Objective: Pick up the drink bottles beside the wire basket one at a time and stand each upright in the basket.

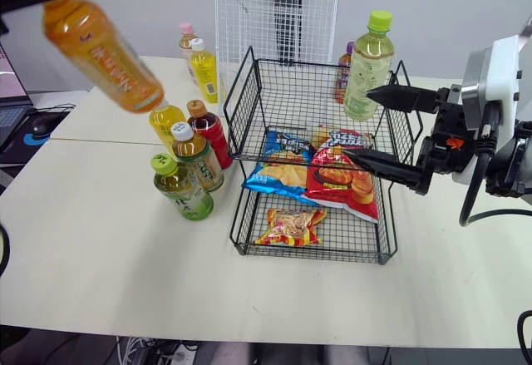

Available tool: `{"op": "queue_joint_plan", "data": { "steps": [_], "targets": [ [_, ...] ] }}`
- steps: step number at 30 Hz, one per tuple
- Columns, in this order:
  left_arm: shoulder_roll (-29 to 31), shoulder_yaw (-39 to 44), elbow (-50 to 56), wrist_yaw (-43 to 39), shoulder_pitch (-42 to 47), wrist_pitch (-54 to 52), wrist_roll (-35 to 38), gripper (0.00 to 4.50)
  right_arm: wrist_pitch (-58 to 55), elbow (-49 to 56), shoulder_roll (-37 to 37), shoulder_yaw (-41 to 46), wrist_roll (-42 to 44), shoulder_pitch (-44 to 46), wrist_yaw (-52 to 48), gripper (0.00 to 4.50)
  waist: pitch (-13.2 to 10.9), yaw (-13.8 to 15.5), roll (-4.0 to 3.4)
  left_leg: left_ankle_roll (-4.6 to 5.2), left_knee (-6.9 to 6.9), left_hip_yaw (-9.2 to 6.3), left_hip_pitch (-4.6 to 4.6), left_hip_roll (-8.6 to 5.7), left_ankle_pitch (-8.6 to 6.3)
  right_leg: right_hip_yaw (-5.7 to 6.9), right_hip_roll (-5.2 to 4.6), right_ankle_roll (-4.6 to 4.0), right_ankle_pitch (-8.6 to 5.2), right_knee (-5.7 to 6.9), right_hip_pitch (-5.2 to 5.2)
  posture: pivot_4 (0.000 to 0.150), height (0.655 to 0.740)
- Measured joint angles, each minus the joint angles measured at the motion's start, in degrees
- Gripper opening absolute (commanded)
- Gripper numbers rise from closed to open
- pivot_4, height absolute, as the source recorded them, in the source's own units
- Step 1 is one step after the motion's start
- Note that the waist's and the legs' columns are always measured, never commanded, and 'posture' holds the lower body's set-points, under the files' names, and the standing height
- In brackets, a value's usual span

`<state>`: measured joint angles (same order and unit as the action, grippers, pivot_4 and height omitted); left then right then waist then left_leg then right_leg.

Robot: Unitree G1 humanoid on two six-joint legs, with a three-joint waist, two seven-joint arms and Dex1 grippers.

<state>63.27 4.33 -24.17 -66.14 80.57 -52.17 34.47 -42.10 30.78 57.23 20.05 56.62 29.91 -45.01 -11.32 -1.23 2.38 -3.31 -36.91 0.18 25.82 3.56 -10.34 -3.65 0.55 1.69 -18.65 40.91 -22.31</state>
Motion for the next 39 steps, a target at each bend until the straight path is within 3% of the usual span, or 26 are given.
{"op": "queue_joint_plan", "data": {
  "steps": [6,13,20,25,37,39],
  "targets": [
    [-10.3,-8.7,-20.1,-8.4,16.4,8.6,-10.1,1.39,-1.6,2.6,0.3,4.0,0.7,-4.3,4.2,4.50,0.0,-0.5,0.00,0.00,0.03,-0.06,0.15,0.01,0.00,0.03,0.04,-0.01,0.00,0.01,-0.08,0.150,0.7360],
    [-23.0,-8.9,-36.7,-12.9,30.7,18.0,-16.2,1.39,-3.9,7.2,0.8,8.5,3.4,-7.0,10.2,4.50,-0.1,-0.7,-0.05,0.01,0.06,0.03,0.24,-0.02,-0.01,-0.09,0.01,0.00,-0.01,-0.07,-0.14,0.150,0.7360],
    [-36.2,-7.6,-44.6,-9.0,30.0,27.6,-20.1,1.39,-4.8,11.7,0.0,10.2,5.1,-10.3,17.9,4.50,-0.1,-0.6,-0.10,0.01,0.01,0.01,0.21,-0.07,-0.01,-0.11,-0.01,0.01,-0.01,0.01,-0.10,0.150,0.7360],
    [-41.9,-7.1,-47.8,-4.1,25.8,32.9,-22.8,1.39,-4.9,12.7,0.0,10.9,5.8,-11.9,21.6,4.50,-0.1,-0.8,-0.12,0.01,0.05,0.01,0.20,-0.06,-0.01,-0.13,0.02,0.00,-0.01,0.00,-0.11,0.150,0.7360],
    [-45.8,-4.6,-50.6,0.5,23.7,37.7,-26.3,1.39,-4.7,14.4,0.4,14.6,7.7,-15.9,23.6,4.50,-0.1,-0.6,-0.14,0.01,0.01,0.02,0.18,-0.10,0.00,-0.17,0.02,0.00,-0.01,-0.01,-0.05,0.150,0.7360],
    [-46.0,-3.9,-50.7,0.9,23.7,37.5,-26.7,2.09,-4.6,14.4,0.5,14.8,7.8,-16.0,23.7,4.50,-0.1,-0.6,-0.14,0.01,0.02,0.00,0.18,-0.10,0.00,-0.16,0.02,0.01,-0.01,-0.01,-0.05,0.150,0.7360]
  ]
}}
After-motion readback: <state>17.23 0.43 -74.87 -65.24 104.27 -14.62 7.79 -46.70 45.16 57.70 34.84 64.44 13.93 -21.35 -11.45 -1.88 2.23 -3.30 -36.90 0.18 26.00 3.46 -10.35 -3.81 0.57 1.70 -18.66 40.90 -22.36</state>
